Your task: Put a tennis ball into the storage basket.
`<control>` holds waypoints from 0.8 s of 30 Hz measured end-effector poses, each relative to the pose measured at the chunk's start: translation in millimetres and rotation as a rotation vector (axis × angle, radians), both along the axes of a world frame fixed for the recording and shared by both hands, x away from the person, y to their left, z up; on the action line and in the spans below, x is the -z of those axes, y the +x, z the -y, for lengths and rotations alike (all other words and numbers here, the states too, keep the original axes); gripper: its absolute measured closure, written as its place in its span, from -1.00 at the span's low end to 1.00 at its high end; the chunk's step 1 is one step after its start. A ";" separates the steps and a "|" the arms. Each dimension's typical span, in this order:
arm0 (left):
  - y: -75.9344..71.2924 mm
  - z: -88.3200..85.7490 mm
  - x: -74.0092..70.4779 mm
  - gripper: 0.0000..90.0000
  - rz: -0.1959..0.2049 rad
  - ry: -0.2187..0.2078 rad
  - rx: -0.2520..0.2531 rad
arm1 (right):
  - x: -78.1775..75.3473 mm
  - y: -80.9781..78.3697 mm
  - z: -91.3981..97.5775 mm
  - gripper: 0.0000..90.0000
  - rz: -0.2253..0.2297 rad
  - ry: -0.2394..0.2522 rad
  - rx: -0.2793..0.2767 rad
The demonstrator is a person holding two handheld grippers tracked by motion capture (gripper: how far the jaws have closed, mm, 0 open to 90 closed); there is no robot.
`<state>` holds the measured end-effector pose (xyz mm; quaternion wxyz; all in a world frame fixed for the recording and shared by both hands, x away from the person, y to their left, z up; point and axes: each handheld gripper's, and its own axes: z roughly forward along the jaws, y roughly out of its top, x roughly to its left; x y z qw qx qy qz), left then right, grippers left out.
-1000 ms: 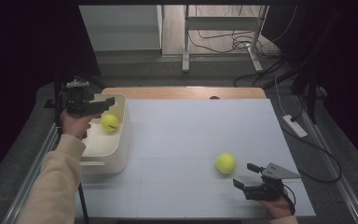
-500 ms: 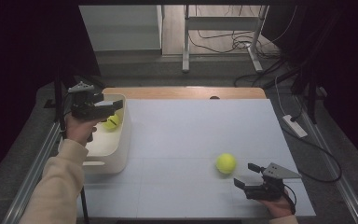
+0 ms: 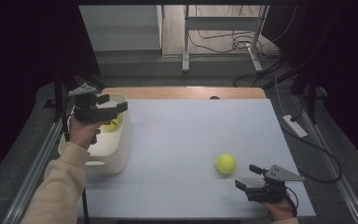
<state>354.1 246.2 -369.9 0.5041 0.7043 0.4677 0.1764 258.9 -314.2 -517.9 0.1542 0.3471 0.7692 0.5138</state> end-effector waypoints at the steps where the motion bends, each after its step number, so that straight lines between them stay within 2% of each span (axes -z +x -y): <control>1: -0.3 2.8 0.1 -0.73 -0.002 -0.001 0.006 | -0.2 -0.3 0.7 -0.75 0.000 0.002 0.000; 4: -2.5 9.6 -0.1 -0.74 -0.012 0.008 0.020 | -0.5 0.0 1.6 -0.75 0.003 0.003 0.004; 14: -18.1 24.5 -2.1 -0.72 0.014 0.004 0.065 | -1.5 -1.0 0.5 -0.75 0.015 0.008 -0.001; 24: -17.0 40.1 -2.3 -0.72 0.007 0.023 0.119 | -1.6 -1.5 1.1 -0.75 0.015 0.006 0.006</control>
